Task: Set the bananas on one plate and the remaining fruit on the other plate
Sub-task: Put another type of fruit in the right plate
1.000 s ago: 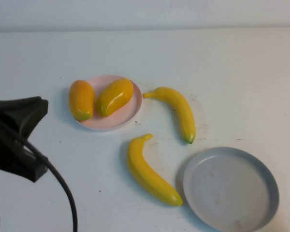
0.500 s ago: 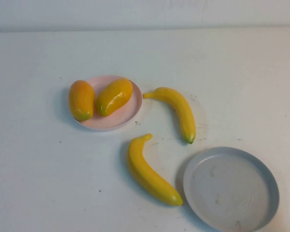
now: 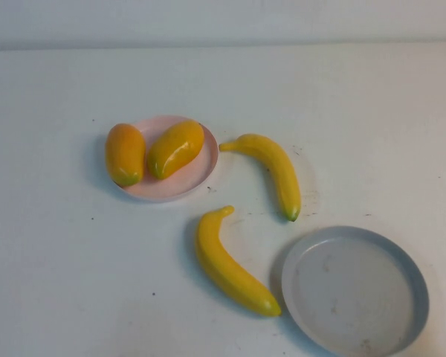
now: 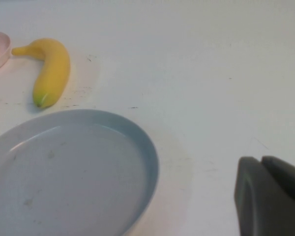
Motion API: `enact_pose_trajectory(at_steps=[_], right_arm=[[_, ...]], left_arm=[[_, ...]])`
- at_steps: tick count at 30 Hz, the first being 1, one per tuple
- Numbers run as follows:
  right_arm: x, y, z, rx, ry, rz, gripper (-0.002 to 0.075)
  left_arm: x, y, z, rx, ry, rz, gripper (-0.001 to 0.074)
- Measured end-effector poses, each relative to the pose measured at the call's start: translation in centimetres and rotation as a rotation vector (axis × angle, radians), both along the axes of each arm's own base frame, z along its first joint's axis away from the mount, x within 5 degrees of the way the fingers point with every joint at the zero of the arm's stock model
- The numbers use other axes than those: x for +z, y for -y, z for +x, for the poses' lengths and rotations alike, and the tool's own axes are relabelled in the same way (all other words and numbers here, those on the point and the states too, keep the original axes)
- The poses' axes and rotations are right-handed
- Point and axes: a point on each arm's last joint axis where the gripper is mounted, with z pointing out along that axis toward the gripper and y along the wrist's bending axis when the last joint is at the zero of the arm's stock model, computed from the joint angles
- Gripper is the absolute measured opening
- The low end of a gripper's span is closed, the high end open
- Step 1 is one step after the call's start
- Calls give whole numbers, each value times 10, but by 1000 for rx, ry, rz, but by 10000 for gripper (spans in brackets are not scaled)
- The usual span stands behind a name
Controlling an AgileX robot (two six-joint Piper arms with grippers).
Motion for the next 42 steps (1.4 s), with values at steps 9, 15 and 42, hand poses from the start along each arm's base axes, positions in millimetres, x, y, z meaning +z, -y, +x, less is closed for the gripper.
enact_pose_trajectory(at_steps=[9,15,42], right_arm=[[0,0,0,0,0,0,-17],[0,0,0,0,0,0,-17],[29,3,4,-50,300,181,-17]], left_arm=[[-8,1,-2,-10,-88,4,2],[-8,1,-2,-10,-88,6,2],[-8,1,-2,-10,-90,6,2]])
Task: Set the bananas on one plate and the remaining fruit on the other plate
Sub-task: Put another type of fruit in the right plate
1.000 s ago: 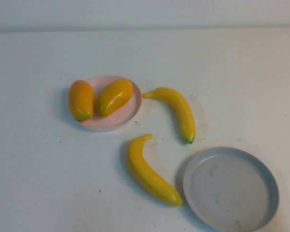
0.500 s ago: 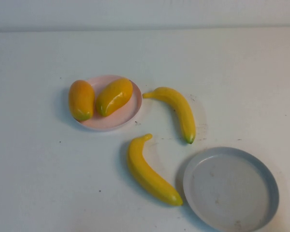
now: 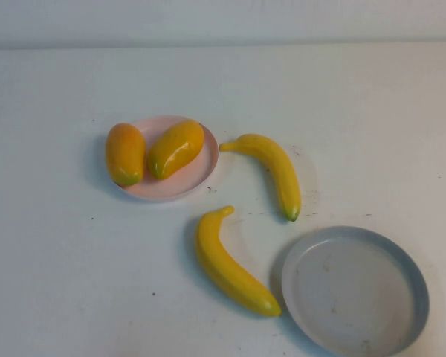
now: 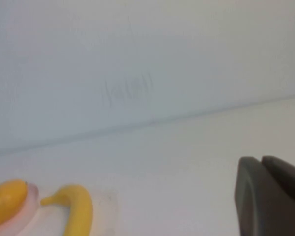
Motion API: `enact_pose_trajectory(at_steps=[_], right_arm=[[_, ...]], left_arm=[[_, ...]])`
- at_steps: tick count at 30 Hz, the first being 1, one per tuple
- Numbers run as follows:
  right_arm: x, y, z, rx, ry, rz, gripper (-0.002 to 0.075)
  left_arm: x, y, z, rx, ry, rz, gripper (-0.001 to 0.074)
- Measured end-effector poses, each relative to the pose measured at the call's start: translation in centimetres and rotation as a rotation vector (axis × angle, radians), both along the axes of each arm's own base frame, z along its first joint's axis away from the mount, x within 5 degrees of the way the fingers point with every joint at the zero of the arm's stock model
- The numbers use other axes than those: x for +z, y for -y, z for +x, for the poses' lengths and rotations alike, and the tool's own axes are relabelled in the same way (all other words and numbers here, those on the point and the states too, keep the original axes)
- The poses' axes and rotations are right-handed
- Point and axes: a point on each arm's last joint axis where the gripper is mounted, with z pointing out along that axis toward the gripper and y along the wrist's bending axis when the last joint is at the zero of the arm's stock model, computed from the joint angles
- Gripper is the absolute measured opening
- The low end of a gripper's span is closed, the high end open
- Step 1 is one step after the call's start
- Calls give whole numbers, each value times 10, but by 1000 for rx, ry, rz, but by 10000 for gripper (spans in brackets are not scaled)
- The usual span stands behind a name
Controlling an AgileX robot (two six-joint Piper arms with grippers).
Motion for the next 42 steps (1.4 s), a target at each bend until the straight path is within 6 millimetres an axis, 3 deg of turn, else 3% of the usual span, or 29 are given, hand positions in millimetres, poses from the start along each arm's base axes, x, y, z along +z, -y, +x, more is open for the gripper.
enact_pose_trajectory(at_steps=[6,12,16,21,26,32,38,42], right_arm=[[11,4,-1,-29,105,139,-17],[12,6,-1,-20,90,350,-17],[13,0,0,37,-40,467,-17],[42,-17,9,146,-305,372,-17],[62,-32,38,252,-613,168,-17],[81,-45,82,386,-844,-24,-17],[79,-59,127,468,-989,-115,-17],[72,-94,145,585,-1052,-225,-17]], left_arm=[[0,0,0,0,0,0,2],[0,0,0,0,0,0,2],[0,0,0,0,0,0,2],[0,0,0,0,0,0,2],[0,0,0,0,0,0,2],[0,0,0,0,0,0,2],[0,0,0,0,0,0,2],[0,0,0,0,0,0,2]])
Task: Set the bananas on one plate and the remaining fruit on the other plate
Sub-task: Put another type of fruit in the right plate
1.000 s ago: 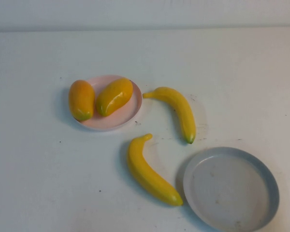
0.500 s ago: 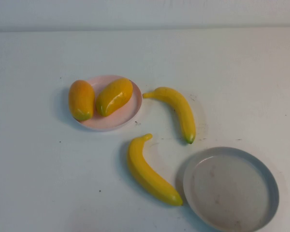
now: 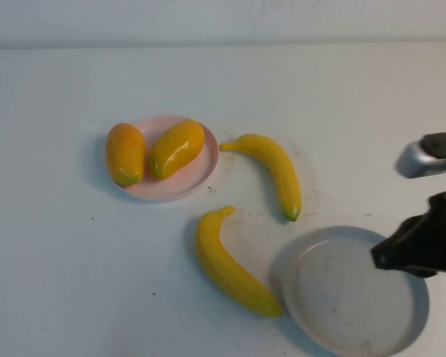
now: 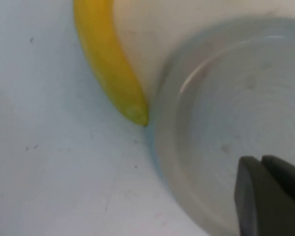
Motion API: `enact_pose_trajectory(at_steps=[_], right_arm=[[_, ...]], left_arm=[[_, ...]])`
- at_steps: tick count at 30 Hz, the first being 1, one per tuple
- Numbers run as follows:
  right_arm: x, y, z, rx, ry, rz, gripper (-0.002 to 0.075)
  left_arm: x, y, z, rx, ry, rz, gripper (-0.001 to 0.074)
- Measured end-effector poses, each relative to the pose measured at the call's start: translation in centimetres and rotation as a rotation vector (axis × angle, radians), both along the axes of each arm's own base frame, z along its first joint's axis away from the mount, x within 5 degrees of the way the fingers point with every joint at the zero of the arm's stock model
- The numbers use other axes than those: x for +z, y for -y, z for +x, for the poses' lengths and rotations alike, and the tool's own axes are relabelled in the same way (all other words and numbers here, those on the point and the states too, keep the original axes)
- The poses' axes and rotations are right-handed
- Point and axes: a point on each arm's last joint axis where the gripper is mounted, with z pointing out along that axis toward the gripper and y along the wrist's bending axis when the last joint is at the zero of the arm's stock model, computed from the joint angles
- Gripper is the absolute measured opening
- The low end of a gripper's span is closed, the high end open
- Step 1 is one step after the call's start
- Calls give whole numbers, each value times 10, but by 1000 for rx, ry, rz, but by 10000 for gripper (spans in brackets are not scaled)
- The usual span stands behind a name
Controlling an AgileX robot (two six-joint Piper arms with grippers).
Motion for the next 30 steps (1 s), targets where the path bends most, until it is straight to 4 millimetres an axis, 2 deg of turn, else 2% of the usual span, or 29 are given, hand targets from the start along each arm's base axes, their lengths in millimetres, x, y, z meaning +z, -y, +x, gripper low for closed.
enact_pose_trajectory(at_steps=[5,9,11,14,17,20,26,30], right_arm=[[-10,-66,17,235,-47,-83,-1],[-15,-114,29,365,-66,-113,60],[-20,-135,38,416,-73,-139,122],[-29,-159,52,467,-81,-182,260],[-36,-178,66,498,-70,-215,388],[-45,-194,79,509,-75,-235,450],[-76,-204,105,429,-120,-364,475],[-86,-208,107,429,-131,-396,471]], left_arm=[[0,0,0,0,0,0,2],[0,0,0,0,0,0,2],[0,0,0,0,0,0,2],[0,0,0,0,0,0,2],[0,0,0,0,0,0,2],[0,0,0,0,0,0,2],[0,0,0,0,0,0,2],[0,0,0,0,0,0,2]])
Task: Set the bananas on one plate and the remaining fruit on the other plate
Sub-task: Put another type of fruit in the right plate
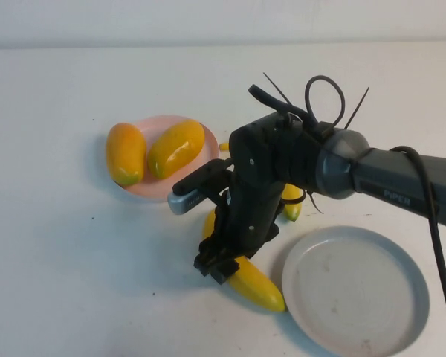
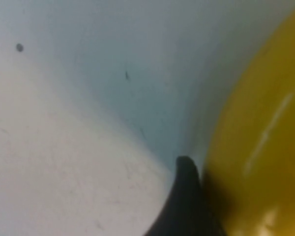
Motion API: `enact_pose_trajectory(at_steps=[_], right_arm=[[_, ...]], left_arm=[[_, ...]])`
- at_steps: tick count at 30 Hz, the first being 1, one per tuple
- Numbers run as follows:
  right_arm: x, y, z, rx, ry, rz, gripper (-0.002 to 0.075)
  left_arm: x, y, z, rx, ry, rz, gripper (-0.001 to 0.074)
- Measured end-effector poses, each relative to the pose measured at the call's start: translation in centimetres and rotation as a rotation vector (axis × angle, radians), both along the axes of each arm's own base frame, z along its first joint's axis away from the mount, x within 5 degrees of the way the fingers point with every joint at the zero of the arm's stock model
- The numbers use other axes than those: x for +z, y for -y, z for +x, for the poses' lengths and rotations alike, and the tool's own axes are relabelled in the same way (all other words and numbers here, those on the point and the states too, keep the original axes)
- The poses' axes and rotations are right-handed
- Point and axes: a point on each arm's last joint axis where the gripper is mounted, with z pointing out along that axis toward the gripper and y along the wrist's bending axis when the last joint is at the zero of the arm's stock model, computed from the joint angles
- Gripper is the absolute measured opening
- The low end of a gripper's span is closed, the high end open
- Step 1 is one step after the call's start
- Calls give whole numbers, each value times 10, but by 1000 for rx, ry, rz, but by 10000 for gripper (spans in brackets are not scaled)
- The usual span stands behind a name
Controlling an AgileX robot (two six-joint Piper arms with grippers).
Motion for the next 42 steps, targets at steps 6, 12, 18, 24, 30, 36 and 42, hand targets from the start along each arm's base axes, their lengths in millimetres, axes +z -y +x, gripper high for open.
enact_pose_trajectory(at_steps=[6,12,18,24,30,36,42], right_arm=[[-1,-1,0,-5,-1,0,318],[10,1,-3,-91,-5,27,314],[70,34,-27,-253,92,145,314],[63,106,-43,-462,76,95,314],[26,126,-51,-510,25,36,314],[8,124,-42,-535,11,37,314],[-2,125,-41,-546,-24,6,360]], left_arm=[[0,0,0,0,0,0,2],[0,0,0,0,0,0,2],[0,0,0,0,0,0,2],[0,0,0,0,0,0,2],[0,0,0,0,0,0,2],[0,0,0,0,0,2,2],[0,0,0,0,0,2,2]])
